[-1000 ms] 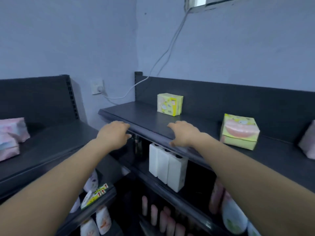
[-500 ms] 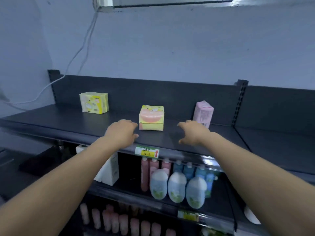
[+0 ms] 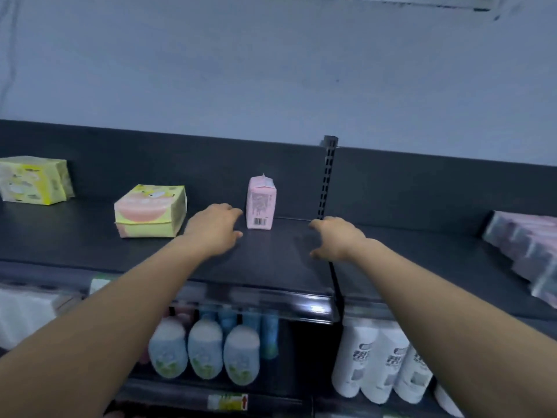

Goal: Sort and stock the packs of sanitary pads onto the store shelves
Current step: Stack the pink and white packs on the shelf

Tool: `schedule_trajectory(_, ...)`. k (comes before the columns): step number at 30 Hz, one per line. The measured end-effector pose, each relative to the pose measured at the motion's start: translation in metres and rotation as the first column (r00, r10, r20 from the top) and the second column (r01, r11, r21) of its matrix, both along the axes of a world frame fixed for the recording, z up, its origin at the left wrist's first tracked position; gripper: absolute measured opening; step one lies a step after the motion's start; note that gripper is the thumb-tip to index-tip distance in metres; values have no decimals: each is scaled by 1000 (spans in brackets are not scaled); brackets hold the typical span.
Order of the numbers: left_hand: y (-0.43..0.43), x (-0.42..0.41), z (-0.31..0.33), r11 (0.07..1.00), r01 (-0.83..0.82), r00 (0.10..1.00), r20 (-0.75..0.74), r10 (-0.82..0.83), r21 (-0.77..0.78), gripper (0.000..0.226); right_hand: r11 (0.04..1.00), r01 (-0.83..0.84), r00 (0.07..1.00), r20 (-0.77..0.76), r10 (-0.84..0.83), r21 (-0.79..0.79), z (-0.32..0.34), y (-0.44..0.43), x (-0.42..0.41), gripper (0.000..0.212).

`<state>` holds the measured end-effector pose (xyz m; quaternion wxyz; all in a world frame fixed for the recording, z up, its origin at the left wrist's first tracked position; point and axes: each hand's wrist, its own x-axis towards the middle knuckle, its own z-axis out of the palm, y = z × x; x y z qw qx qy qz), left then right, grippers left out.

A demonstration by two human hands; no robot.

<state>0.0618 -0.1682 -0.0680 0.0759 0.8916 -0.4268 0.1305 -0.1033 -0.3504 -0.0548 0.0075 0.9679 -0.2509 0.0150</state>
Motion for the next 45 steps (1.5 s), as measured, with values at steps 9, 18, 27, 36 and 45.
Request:
schedule_trajectory(9,-94,33,4,998,-25,995,-102,20,-52,70,993,108,994,20,-109,44,-16,-78,-16,67)
schedule_trajectory(18,-169,58,-2,928,-148,986,-119,114,-341,43,934,342,937,37,-347,106,-20,-154,-64,66)
schedule_trajectory(27,-260,-65,29,793,342,921,11,-390,-504,33,888,455,879,126,-460,72,-8,-203,-142,62)
schedule_trajectory(36,-355,-222,10,730,540,769,-108,-630,-420,34,777,629,757,215,-617,11,16,-263,-278,53)
schedule_trajectory(45,-387,-327,-8,697,620,655,-253,-712,-359,89,651,499,658,239,-714,573,-2,-308,-340,51)
